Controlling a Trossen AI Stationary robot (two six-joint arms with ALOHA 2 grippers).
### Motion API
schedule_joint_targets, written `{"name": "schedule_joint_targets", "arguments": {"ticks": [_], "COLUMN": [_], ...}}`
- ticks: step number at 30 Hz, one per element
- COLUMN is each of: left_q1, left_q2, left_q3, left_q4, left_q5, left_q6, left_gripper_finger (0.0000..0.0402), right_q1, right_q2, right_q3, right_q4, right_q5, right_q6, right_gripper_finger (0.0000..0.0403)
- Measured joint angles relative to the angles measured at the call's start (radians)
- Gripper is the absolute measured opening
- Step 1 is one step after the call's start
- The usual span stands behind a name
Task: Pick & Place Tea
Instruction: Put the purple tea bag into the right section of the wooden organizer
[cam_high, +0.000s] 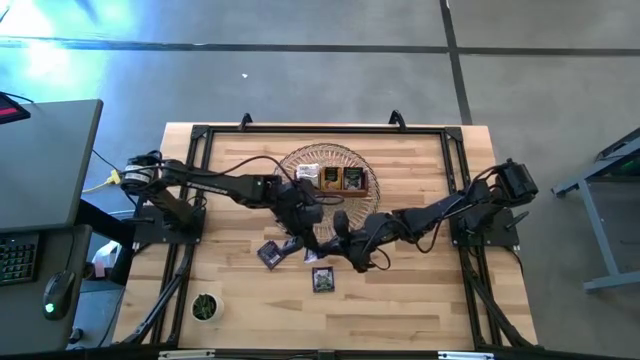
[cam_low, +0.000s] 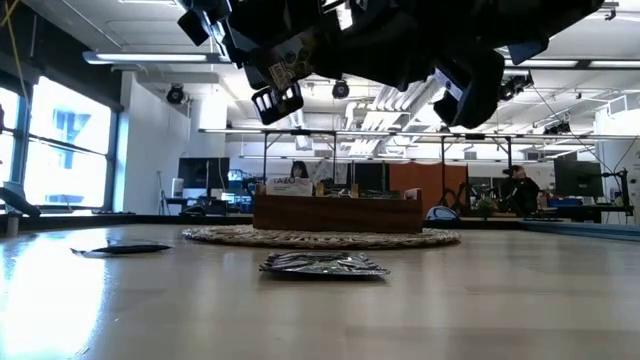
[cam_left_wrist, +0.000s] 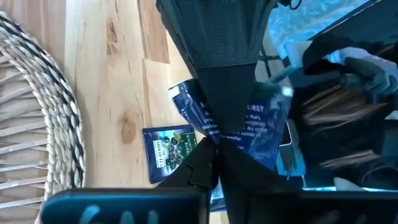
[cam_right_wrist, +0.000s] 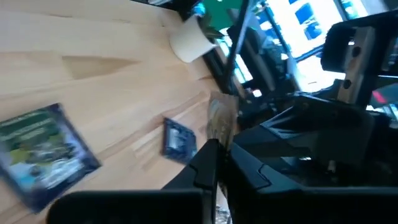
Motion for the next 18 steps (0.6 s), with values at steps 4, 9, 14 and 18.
{"name": "schedule_joint_targets", "arguments": {"ticks": [4, 9, 14, 18], "left_q1": [0.0, 0.0, 0.007, 0.028], "left_q2": [0.032, 0.049, 0.047, 0.02], "left_q3": [-0.001, -0.001, 0.0, 0.0], "left_q4": [0.002, -0.001, -0.014, -0.091], "left_q5": [0.004, -0.025, -0.202, -0.346], "left_q6": [-0.003, -0.026, -0.048, -0.088], "left_gripper_finger": [0.0057, 0.0118, 0.0151, 0.0154], "right_q1": [0.001, 0.015, 0.018, 0.01], "right_q2": [0.0, 0.0, -0.003, -0.064], "right_q3": [0.0, -0.001, -0.001, -0.002], "right_q4": [-0.046, -0.121, -0.219, -0.302], "right_q5": [-0.046, -0.02, 0.173, 0.266], "right_q6": [0.006, 0.079, 0.325, 0.419], "right_gripper_finger": [0.0005, 0.0009, 0.0004, 0.0004]}}
